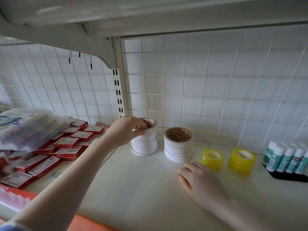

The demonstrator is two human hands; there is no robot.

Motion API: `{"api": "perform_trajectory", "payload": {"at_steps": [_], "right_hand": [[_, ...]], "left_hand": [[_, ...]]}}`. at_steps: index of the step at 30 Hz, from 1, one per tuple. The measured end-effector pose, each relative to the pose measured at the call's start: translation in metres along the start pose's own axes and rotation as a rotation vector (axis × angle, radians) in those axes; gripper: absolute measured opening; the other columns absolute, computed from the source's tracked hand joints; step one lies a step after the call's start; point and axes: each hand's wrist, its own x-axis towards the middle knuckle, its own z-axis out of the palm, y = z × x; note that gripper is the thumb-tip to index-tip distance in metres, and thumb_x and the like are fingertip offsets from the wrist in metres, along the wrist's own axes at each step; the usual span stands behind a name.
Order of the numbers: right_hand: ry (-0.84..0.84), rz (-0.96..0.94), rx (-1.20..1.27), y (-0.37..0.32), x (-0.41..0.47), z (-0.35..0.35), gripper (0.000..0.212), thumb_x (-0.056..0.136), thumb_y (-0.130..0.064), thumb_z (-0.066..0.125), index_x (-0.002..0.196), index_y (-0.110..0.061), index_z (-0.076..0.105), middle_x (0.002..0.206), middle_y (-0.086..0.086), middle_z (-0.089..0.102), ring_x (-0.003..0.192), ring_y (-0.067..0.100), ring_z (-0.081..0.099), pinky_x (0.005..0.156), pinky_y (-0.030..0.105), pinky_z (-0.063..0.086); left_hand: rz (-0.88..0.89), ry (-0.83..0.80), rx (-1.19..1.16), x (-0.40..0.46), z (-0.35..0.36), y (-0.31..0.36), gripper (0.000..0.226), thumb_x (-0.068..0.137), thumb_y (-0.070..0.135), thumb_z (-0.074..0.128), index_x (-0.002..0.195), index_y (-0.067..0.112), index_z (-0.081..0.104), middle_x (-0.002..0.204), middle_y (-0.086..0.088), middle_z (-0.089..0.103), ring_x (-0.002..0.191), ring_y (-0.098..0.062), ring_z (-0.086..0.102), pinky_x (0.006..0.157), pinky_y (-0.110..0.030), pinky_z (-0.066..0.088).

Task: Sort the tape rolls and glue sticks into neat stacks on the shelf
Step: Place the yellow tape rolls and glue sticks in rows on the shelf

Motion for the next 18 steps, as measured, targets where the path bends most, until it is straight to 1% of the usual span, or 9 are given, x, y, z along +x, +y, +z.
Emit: {"api": "perform_trajectory", "payload": {"at_steps": [6,8,10,11,12,16,18], "right_hand": [[-0.001,0.003,0.002,-0.0009,-0.0009,-0.0002,0.026,0.081,-0.025,0.041,0.063,-0.020,0.059,0.063,-0.005,0.052,0.060,0.016,0.053,0.050,0.027,0.045],[0.003,0.006,0.001,-0.0012,-0.0002,-0.0010,0.026,0.081,-0.025,0.041,0.062,-0.020,0.059,0.063,-0.005,0.052,0.059,0.016,0.052,0.050,0.026,0.043],[0.008,0.009,0.000,-0.0015,-0.0002,-0.0015,0.026,0.081,-0.025,0.041,0.062,-0.020,0.058,0.062,-0.006,0.052,0.058,0.016,0.052,0.050,0.025,0.042],[0.007,0.007,0.003,-0.0016,-0.0004,-0.0018,0.026,0.081,-0.025,0.041,0.062,-0.020,0.058,0.062,-0.005,0.052,0.058,0.016,0.052,0.050,0.025,0.043],[0.003,0.007,0.007,-0.0014,-0.0007,-0.0016,0.026,0.082,-0.025,0.040,0.062,-0.020,0.058,0.063,-0.005,0.052,0.058,0.017,0.052,0.050,0.026,0.043],[-0.008,0.014,0.009,-0.0015,-0.0011,-0.0016,0.027,0.082,-0.025,0.040,0.062,-0.020,0.058,0.063,-0.005,0.052,0.059,0.017,0.052,0.049,0.028,0.045],[-0.011,0.016,0.003,-0.0018,-0.0011,-0.0024,0.026,0.081,-0.025,0.040,0.062,-0.020,0.058,0.063,-0.005,0.052,0.058,0.016,0.052,0.049,0.027,0.044]], "left_hand": [[0.018,-0.075,-0.097,0.0035,-0.0036,-0.0058,0.016,0.086,0.015,0.064,0.101,0.020,0.071,0.096,0.007,0.069,0.088,-0.007,0.060,0.078,-0.014,0.041],[0.027,-0.081,-0.142,0.0035,-0.0046,-0.0065,0.020,0.086,0.013,0.064,0.102,0.022,0.071,0.096,0.010,0.069,0.083,0.002,0.058,0.077,-0.007,0.039],[0.041,-0.093,-0.160,0.0040,-0.0053,-0.0058,0.025,0.086,0.011,0.064,0.106,0.025,0.071,0.093,0.015,0.066,0.079,0.014,0.055,0.076,-0.002,0.037],[0.046,-0.101,-0.156,0.0044,-0.0057,-0.0051,0.025,0.086,0.010,0.063,0.106,0.024,0.071,0.092,0.016,0.065,0.078,0.017,0.053,0.075,-0.001,0.036],[0.048,-0.110,-0.150,0.0048,-0.0063,-0.0044,0.025,0.086,0.009,0.063,0.106,0.022,0.071,0.092,0.015,0.064,0.077,0.016,0.053,0.074,0.000,0.035],[0.044,-0.124,-0.137,0.0064,-0.0081,-0.0032,0.025,0.086,0.008,0.063,0.106,0.019,0.071,0.096,0.006,0.068,0.080,-0.003,0.056,0.073,-0.001,0.036],[0.040,-0.129,-0.126,0.0063,-0.0087,-0.0026,0.025,0.086,0.008,0.063,0.106,0.019,0.071,0.097,0.007,0.068,0.082,-0.004,0.056,0.073,0.000,0.036]]}}
